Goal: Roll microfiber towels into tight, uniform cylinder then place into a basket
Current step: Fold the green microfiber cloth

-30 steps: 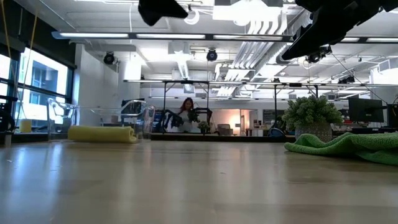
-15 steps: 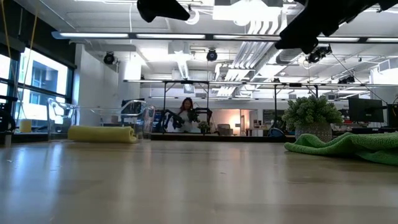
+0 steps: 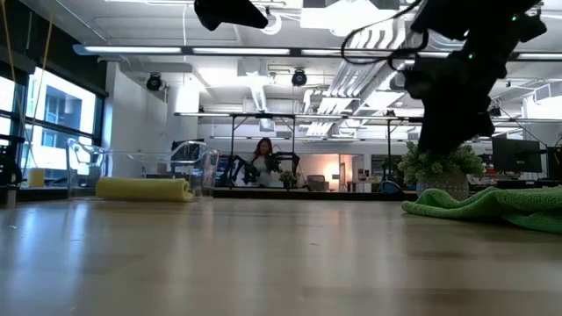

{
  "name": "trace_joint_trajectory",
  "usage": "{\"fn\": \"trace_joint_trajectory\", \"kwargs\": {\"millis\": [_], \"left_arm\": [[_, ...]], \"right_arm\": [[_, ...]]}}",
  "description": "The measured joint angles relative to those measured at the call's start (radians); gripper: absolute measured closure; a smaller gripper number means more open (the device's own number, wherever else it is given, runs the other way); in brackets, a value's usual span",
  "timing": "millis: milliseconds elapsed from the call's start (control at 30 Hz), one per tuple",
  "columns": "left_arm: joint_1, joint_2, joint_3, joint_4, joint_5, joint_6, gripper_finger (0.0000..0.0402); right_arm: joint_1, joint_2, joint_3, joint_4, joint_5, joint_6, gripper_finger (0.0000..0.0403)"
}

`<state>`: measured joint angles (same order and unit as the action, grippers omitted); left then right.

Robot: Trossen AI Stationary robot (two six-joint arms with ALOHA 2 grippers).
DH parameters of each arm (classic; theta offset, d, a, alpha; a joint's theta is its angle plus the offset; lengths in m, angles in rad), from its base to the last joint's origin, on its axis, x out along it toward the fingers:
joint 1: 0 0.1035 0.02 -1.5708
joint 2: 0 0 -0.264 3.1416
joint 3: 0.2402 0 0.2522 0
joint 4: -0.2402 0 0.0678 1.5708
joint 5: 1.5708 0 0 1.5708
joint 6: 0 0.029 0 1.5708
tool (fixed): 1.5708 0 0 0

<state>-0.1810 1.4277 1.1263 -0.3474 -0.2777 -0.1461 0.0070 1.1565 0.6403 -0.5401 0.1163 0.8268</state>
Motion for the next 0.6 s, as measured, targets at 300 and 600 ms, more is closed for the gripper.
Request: {"fn": "trace_joint_trajectory", "kwargs": {"millis": [300, 600], "left_arm": [[0.0, 0.0, 0.0, -0.001, 0.005, -0.009, 0.0149], [0.0, 0.0, 0.0, -0.008, 0.005, -0.034, 0.0149]], "right_arm": [[-0.104, 0.115, 0.0, -0.014, -0.018, -0.147, 0.0242], [-0.159, 0.201, 0.0, 0.0, -0.198, -0.291, 0.0242]]}}
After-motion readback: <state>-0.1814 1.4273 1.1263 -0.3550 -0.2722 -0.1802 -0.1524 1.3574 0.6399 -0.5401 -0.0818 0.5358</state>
